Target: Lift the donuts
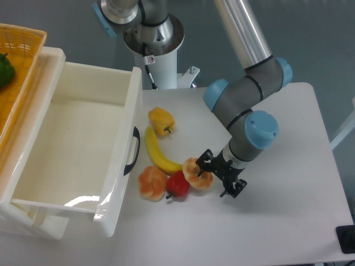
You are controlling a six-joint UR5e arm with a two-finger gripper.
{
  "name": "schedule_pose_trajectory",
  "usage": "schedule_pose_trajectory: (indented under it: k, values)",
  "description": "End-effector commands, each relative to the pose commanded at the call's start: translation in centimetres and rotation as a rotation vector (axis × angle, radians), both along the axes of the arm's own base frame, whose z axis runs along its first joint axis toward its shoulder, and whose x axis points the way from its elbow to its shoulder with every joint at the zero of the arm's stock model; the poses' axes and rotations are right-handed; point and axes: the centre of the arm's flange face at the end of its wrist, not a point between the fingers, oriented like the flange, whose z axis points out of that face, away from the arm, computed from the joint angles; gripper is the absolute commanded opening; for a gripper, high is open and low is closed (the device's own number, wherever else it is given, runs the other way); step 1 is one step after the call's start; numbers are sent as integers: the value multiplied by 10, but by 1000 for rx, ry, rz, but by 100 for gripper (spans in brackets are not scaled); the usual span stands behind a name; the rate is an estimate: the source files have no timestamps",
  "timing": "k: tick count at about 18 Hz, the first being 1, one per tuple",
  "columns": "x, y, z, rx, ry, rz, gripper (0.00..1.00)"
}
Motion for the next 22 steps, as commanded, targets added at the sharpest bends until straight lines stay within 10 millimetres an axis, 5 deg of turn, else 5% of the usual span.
schedule_pose_trajectory:
  k: [5,10,22]
  values:
    - [2,3,-9,-6,-11,-6,55]
    - [-4,1,-1,7,7,-25,3]
    - [-58,-8,70,-12,125,-2,0]
